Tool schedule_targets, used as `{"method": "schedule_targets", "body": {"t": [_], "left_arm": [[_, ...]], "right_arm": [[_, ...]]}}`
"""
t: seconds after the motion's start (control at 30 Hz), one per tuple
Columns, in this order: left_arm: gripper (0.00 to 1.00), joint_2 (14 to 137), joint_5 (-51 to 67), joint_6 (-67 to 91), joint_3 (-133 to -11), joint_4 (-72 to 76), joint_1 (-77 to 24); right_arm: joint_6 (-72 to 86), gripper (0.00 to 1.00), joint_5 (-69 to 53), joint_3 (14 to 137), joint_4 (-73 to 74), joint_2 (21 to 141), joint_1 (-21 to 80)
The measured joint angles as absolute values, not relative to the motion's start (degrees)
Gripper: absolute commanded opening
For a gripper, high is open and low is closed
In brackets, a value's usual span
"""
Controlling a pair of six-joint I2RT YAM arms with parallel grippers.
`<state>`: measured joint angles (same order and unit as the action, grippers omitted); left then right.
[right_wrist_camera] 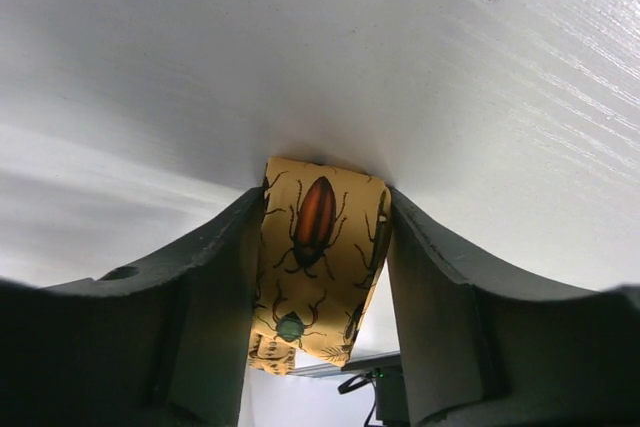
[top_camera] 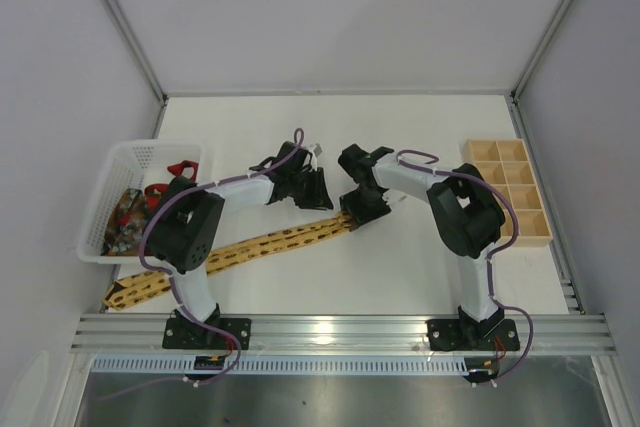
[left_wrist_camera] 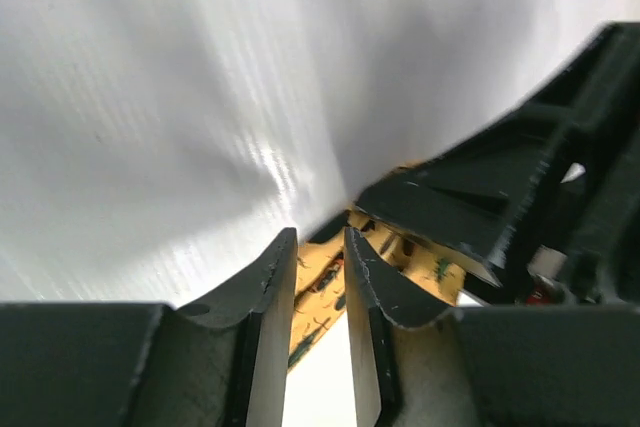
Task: Roll the ties
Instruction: Roll the tie
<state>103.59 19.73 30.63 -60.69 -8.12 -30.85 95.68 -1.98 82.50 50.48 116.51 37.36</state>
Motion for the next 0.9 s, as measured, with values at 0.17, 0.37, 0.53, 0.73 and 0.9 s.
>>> {"method": "schedule_targets", "body": {"t": [0.17,0.37,0.53,0.73,0.9], "left_arm": [[0.29,107.4,19.7,31.1,-62.7,-10.5,-30.1],[0.22,109.3,22.2,31.7,-63.5,-10.4,-29.8],[0.18,109.4,22.9,31.5,-63.3,-10.5,-29.8],[0.24,109.1,22.6,31.5,-62.9,-10.7,-29.8],[0.39,105.6,19.2,31.6,-60.2,-11.3,-29.8]], "right_arm": [[95.4,0.38,-2.2,82.5,50.4,116.6,37.4],[95.6,0.23,-3.2,81.8,48.7,116.6,37.3],[95.6,0.36,-4.2,81.4,47.9,116.4,36.7],[95.4,0.66,-4.5,80.2,46.0,115.4,36.5],[94.2,0.79,-4.2,77.7,45.4,113.5,36.8]]}}
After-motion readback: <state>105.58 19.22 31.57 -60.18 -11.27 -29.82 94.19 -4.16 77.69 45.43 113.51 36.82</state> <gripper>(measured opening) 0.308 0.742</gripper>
